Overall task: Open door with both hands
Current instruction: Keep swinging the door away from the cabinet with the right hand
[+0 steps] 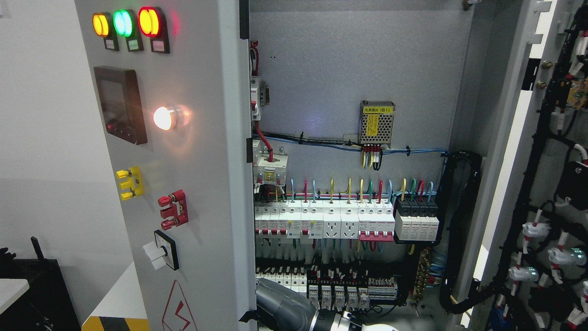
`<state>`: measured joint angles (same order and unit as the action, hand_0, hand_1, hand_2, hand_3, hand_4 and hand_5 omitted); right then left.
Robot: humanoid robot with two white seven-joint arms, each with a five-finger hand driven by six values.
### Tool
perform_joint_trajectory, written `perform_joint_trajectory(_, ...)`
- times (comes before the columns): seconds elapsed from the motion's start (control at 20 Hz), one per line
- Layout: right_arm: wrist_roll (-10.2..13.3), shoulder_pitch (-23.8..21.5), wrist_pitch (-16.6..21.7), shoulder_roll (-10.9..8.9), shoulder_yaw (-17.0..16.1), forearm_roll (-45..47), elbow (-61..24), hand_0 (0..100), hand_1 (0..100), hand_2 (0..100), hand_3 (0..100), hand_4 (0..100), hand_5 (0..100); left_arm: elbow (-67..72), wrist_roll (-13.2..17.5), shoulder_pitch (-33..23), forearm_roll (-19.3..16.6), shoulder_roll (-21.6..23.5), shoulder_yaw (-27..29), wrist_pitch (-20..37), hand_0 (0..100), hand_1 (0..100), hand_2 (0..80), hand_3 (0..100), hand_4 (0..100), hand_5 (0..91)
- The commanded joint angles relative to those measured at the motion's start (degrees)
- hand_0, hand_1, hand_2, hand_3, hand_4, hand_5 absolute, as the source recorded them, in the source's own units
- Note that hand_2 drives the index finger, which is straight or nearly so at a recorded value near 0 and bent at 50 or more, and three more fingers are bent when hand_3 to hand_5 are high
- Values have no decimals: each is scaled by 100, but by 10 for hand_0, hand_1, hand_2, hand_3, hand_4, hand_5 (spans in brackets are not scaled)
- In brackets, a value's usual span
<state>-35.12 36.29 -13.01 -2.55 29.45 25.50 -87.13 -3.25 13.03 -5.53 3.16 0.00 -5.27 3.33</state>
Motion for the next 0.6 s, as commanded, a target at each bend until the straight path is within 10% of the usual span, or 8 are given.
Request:
perform_joint_trajectory(0.0,76,115,-9,35,280,7,11,611,0,279,508,433,425,0,-3,0,0,-149,0,1,120,389,0,0,0,0)
perform_joint_trajectory(0.55,58,115,0,61,386,200,-103,612,0,298,528,458,439,0,-3,0,0,-149,0,1,120,389,0,0,0,0)
